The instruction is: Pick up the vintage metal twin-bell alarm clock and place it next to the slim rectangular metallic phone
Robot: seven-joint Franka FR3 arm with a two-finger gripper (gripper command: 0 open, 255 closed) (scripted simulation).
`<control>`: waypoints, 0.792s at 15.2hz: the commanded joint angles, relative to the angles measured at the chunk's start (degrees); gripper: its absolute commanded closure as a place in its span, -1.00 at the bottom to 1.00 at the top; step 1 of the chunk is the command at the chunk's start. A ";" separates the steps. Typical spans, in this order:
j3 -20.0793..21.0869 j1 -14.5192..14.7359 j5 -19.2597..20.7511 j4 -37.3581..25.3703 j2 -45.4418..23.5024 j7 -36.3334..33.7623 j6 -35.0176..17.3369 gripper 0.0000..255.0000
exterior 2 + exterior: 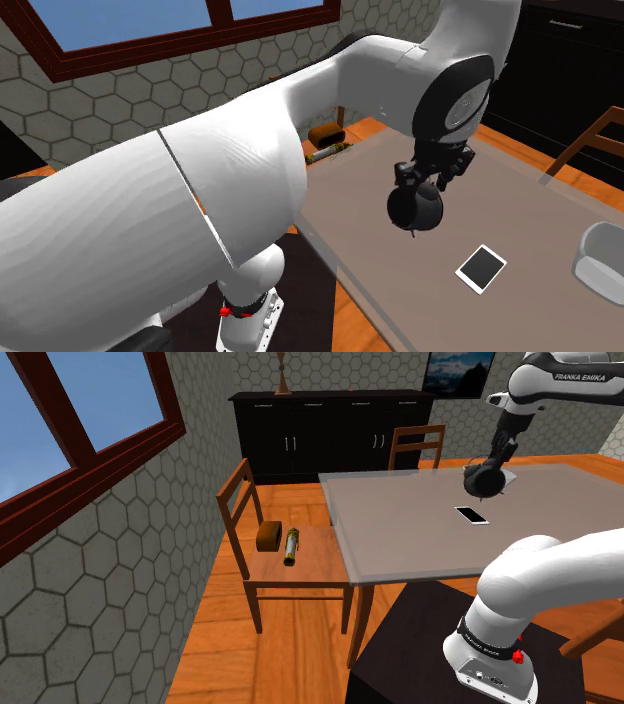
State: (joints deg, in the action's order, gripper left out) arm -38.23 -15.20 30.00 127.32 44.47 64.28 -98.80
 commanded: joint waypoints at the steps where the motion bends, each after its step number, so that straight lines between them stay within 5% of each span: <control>1: -3.00 0.09 0.90 -1.84 -0.91 2.96 -0.44 1.00; 7: -13.24 3.08 1.61 -9.96 -5.96 11.58 -1.86 1.00; 12: -24.27 8.81 0.49 -18.45 -10.96 19.06 -2.86 1.00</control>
State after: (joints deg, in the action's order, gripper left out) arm -60.20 -8.07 31.07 111.27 34.88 81.81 -101.76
